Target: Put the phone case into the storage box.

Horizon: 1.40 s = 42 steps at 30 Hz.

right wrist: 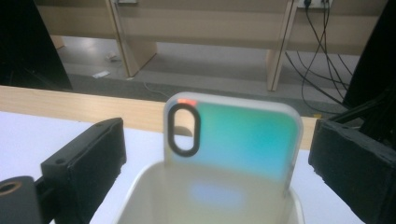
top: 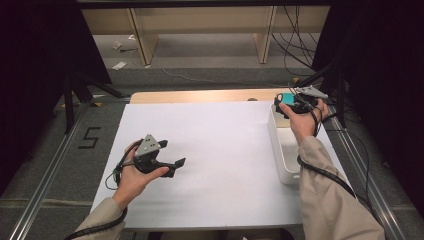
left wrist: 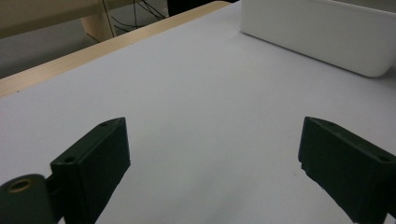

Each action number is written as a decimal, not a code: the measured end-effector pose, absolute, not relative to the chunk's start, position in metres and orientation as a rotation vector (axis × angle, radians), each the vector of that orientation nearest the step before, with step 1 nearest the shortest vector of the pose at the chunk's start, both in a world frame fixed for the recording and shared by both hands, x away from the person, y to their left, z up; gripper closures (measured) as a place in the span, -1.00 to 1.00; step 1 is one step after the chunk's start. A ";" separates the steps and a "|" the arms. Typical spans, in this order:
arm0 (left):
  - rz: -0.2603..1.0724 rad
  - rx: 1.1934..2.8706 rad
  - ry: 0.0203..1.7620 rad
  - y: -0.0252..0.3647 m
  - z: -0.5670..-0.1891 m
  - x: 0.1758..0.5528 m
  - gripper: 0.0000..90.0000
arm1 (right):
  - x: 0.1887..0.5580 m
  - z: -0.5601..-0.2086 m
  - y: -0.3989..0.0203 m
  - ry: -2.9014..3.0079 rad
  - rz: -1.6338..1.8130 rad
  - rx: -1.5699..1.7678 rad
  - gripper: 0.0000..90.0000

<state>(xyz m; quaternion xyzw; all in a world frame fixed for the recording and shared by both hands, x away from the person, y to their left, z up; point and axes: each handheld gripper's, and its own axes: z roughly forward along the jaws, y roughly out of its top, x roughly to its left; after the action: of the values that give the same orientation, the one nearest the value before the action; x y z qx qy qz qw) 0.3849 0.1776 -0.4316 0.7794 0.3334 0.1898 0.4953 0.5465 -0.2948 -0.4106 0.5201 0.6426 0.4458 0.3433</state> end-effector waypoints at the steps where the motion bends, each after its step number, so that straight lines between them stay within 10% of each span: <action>1: 0.459 1.888 0.809 0.178 -0.431 0.385 -0.82 | 0.545 -0.411 -0.295 1.668 1.166 1.346 -0.89; 42: 0.465 1.890 0.812 0.177 -0.431 0.384 -0.82 | 0.478 -0.403 -0.281 1.759 1.319 1.170 -0.82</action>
<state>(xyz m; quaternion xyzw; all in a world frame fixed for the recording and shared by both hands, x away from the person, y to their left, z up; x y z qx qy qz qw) 0.3843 0.1768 -0.4305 0.7794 0.3350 0.1916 0.4936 0.4781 -0.2809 -0.4027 0.4452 0.6692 0.5018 0.3197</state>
